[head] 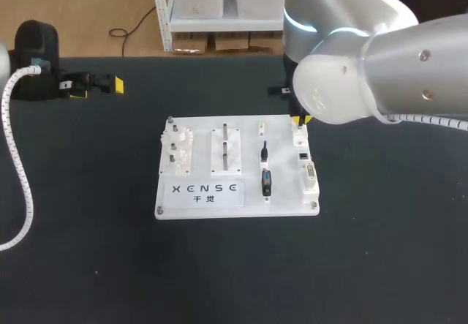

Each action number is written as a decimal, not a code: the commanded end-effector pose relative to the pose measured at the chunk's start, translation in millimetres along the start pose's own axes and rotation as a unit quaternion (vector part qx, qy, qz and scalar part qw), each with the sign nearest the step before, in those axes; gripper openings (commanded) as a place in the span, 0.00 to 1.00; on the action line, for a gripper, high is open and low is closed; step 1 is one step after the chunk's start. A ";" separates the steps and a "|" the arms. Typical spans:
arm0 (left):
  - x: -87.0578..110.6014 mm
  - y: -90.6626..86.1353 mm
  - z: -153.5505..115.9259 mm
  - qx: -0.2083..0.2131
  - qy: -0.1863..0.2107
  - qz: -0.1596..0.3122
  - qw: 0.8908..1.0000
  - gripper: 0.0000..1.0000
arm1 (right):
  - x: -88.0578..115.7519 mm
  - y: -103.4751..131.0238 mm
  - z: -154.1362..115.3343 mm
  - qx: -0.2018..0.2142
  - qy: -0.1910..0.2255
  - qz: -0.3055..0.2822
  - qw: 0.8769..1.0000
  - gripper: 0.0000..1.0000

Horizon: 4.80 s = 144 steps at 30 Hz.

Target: Insert the USB connector, Ethernet cable, and multi-pin plug into their matching sockets one by one.

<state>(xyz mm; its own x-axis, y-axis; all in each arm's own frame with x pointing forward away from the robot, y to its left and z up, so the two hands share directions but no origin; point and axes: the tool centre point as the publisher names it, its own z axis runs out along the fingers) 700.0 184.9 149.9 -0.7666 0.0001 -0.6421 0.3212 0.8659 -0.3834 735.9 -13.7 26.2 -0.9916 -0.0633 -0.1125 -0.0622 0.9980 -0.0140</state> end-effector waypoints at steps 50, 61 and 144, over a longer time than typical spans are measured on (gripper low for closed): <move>0.0 0.0 0.0 0.000 0.000 0.000 1.000 1.00 | -12.0 -3.5 -8.3 0.016 0.009 0.025 1.000 1.00; 0.0 0.0 0.0 0.000 0.000 0.000 1.000 1.00 | 3.1 26.7 -46.3 0.013 -0.023 0.007 1.000 1.00; 0.0 0.0 0.0 0.000 0.000 0.000 1.000 1.00 | 81.3 72.6 -4.0 0.005 0.003 0.027 1.000 1.00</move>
<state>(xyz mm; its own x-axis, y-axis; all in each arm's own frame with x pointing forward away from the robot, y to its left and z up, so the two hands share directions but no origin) 700.0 184.9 149.9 -0.7666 0.0001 -0.6421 0.3212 0.8659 -0.3834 647.3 50.4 20.0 -0.9934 -0.0118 -0.1144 -0.0104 0.9999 -0.0134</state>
